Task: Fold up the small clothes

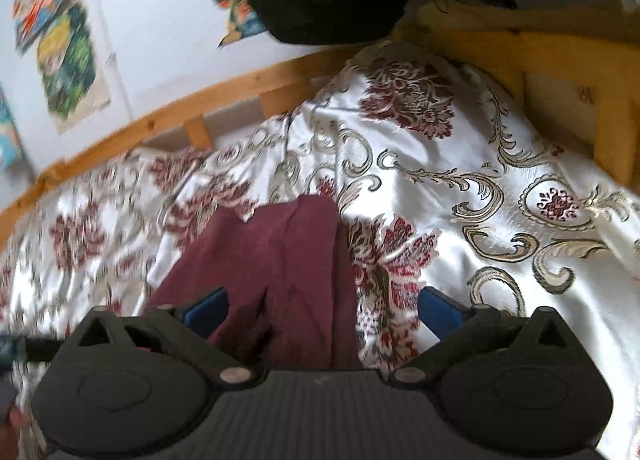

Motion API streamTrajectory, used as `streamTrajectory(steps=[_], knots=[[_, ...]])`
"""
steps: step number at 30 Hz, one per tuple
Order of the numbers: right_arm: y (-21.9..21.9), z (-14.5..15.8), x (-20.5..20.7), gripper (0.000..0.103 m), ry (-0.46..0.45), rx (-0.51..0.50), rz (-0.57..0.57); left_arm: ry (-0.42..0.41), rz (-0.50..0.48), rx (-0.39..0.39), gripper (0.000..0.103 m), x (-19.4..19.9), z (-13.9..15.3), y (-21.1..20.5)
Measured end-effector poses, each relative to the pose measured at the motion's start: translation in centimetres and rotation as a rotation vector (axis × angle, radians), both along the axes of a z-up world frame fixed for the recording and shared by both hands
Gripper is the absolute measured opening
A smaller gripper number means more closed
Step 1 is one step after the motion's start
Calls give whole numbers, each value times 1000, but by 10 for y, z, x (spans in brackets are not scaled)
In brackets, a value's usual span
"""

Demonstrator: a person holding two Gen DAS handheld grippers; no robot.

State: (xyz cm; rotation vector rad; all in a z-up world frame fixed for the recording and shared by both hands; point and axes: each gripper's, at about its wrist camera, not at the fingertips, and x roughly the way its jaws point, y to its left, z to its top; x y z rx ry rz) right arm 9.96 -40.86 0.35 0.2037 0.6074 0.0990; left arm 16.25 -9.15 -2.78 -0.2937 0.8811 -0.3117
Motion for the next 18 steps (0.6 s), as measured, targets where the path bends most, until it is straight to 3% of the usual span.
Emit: streamTrajectory(steps=[4, 13, 18], knots=[[14, 3, -8, 103, 31, -78, 0, 11, 20, 60, 102, 3, -4, 2], [35, -18, -6, 103, 9, -84, 34, 39, 15, 116, 102, 2, -15, -7], [31, -40, -4, 103, 79, -58, -1, 58, 16, 130, 102, 3, -25, -12]])
